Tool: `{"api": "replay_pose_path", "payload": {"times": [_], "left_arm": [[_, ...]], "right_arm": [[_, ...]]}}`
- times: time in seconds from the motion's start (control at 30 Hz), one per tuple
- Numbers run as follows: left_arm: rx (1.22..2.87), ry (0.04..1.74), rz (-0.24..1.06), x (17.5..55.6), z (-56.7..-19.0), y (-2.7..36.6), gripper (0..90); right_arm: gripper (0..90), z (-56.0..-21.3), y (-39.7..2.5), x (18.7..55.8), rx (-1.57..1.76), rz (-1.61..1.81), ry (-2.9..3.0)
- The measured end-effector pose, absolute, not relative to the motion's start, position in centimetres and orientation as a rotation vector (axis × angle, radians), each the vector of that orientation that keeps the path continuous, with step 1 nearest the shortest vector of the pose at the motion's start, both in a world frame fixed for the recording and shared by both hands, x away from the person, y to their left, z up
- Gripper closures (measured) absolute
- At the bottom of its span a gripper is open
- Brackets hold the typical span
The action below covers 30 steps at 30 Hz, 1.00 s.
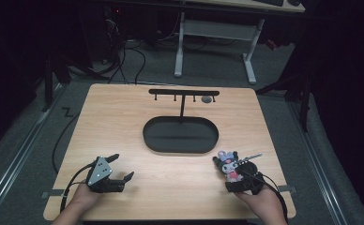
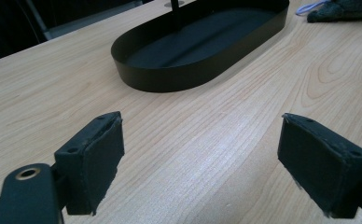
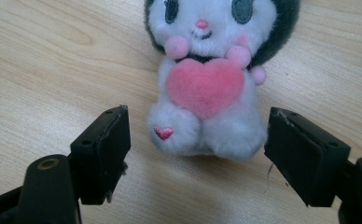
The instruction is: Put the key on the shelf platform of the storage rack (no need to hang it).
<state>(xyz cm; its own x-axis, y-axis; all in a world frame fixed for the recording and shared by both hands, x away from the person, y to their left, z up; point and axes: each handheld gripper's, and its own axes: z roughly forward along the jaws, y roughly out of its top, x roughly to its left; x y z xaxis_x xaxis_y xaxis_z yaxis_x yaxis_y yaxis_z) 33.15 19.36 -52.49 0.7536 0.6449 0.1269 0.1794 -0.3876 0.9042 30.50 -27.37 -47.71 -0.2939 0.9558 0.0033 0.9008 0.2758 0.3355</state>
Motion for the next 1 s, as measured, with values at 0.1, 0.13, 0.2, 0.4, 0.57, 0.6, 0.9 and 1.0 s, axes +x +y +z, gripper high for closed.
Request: {"api": "replay_pose_path", "payload": {"times": [0.1,0.13,0.2,0.4,0.57,0.6,0.9,1.0], "left_arm": [[1.941,0.625,0.579,33.16,-52.48,19.37,15.4],[1.941,0.625,0.579,33.15,-52.48,19.36,15.4],[1.941,0.625,0.580,33.15,-52.48,19.36,15.4],[1.941,0.625,0.581,33.15,-52.48,19.36,15.4],[1.942,0.625,0.581,33.15,-52.48,19.36,15.4],[1.941,0.625,0.581,33.15,-52.48,19.36,15.4],[1.941,0.625,0.580,33.15,-52.48,19.36,15.4],[1.941,0.624,0.581,33.15,-52.48,19.36,15.4]], "right_arm": [[24.3,-47.88,-27.40,30.47,1.731,0.403,2.343],[25.4,-47.94,-27.41,30.47,1.732,0.400,2.342],[27.5,-48.16,-27.43,30.48,1.733,0.408,2.336],[32.7,-48.48,-27.38,30.74,1.738,0.406,2.339],[40.5,-48.22,-27.15,30.88,1.732,0.390,2.341],[41.3,-48.19,-27.13,30.89,1.733,0.388,2.339],[47.3,-48.24,-27.01,30.91,1.715,0.392,2.327],[48.2,-48.14,-26.87,30.88,1.705,0.390,2.325]]}}
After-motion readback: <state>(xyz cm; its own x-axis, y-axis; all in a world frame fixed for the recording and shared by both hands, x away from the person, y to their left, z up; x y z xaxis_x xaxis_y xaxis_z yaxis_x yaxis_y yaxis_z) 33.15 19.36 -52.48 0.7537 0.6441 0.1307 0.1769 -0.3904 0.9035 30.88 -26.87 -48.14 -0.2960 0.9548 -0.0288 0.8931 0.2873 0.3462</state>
